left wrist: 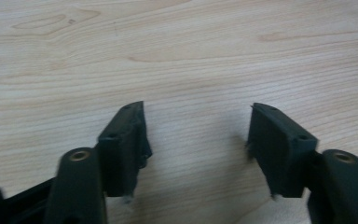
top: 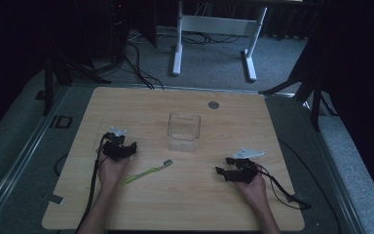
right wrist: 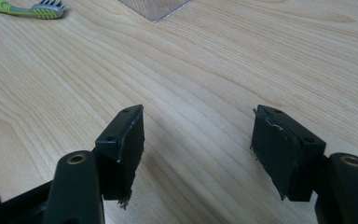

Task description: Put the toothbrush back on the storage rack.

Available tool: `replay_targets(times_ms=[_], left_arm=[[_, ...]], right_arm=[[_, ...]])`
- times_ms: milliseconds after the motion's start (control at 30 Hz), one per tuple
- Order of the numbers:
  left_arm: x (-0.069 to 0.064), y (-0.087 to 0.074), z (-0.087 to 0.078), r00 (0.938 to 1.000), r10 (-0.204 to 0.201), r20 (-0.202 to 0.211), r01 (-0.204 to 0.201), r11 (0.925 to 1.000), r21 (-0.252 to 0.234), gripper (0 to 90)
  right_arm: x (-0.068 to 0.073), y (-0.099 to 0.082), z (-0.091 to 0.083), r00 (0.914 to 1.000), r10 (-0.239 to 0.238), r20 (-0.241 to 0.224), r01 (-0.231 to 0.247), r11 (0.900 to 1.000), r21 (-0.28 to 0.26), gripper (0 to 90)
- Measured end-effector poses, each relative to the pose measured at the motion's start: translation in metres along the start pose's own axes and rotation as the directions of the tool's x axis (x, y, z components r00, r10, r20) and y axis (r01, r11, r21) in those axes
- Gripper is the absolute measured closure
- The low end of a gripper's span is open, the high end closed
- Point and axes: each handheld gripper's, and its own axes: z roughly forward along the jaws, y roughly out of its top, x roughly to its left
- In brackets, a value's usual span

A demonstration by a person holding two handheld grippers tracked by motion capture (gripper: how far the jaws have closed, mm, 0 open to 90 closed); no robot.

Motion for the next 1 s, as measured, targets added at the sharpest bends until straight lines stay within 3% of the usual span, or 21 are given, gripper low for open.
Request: replay_targets(times_ms=[133,267,633,1000], left_arm=[[0.003,-0.003,-0.006,0.9999,0.008,0.011,-0.008,0.9999,0.008,53.2],[0.006,-0.005,-0.011,0.9997,-0.002,0.024,0.002,1.0,-0.008,55.4],[0.002,0.001,-0.026,0.9983,0.001,0.059,0.001,0.9995,-0.03,51.4],[-0.001,0.01,-0.048,0.9952,0.029,0.093,-0.023,0.998,-0.059,50.9]], right_arm=[[0.0,0.0,0.0,1.0,0.002,-0.002,-0.002,1.0,-0.001,34.1],[0.0,0.0,0.0,1.0,0.003,-0.002,-0.003,1.0,-0.001,34.1],[0.0,0.0,0.0,1.0,0.003,-0.002,-0.003,1.0,-0.001,34.1],[0.0,0.0,0.0,1.0,0.003,-0.002,-0.003,1.0,-0.001,34.1]])
